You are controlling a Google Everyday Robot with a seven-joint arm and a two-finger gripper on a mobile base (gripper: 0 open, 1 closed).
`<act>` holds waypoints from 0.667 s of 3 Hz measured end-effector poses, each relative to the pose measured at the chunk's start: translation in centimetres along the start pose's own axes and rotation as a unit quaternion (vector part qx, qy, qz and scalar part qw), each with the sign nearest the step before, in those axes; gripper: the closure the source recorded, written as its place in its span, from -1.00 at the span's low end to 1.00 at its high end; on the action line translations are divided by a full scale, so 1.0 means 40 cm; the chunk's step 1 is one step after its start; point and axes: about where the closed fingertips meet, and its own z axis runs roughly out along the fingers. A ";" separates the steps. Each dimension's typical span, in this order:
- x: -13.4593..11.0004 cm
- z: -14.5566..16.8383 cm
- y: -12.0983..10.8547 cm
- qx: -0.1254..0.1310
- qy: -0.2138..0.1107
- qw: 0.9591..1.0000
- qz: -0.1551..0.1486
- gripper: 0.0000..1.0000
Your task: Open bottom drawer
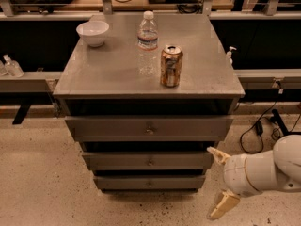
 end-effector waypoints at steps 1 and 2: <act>0.016 0.216 0.078 -0.053 -0.001 0.998 -0.046 -1.00; 0.099 0.394 0.162 -0.084 0.038 0.993 -0.077 -1.00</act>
Offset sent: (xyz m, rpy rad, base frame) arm -0.0152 0.0648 -0.2649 -0.2447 0.0475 0.2224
